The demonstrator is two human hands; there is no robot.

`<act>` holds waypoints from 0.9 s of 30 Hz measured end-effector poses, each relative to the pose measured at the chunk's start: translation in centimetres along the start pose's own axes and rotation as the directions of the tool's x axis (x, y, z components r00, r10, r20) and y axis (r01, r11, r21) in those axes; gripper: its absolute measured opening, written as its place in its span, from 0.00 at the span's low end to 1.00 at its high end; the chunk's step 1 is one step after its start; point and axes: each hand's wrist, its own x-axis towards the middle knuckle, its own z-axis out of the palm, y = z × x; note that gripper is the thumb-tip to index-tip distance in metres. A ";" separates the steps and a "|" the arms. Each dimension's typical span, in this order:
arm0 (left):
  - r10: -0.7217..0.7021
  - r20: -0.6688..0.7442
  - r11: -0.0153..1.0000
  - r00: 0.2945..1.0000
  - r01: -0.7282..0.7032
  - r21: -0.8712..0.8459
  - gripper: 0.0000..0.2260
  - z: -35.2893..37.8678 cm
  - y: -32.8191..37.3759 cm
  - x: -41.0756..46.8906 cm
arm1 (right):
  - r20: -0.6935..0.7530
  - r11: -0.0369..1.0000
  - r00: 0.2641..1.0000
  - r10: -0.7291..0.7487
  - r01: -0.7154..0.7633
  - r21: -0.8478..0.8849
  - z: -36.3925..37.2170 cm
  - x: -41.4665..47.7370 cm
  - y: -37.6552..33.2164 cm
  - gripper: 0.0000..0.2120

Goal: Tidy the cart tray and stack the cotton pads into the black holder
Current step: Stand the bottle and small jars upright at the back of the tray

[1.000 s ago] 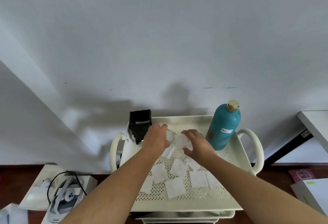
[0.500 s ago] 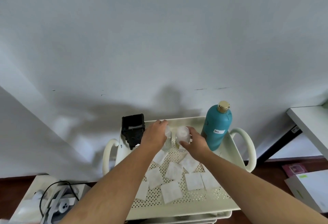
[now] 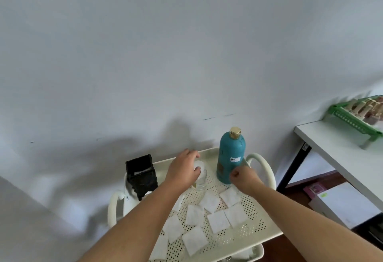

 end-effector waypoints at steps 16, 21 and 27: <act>-0.042 0.123 0.972 0.992 0.069 -0.226 0.30 4.2 4.7 6.5 | -0.193 0.964 0.970 -0.149 0.186 0.189 -4.3 3.7 0.2 0.44; -0.077 0.084 0.958 0.994 0.097 -0.270 0.30 4.5 4.8 8.1 | -0.170 0.960 0.964 -0.207 0.233 0.157 -5.6 5.7 0.0 0.44; -0.127 0.091 0.951 0.988 0.148 -0.272 0.32 4.8 5.1 10.2 | -0.157 0.951 0.953 -0.258 0.280 0.134 -6.6 7.6 0.3 0.45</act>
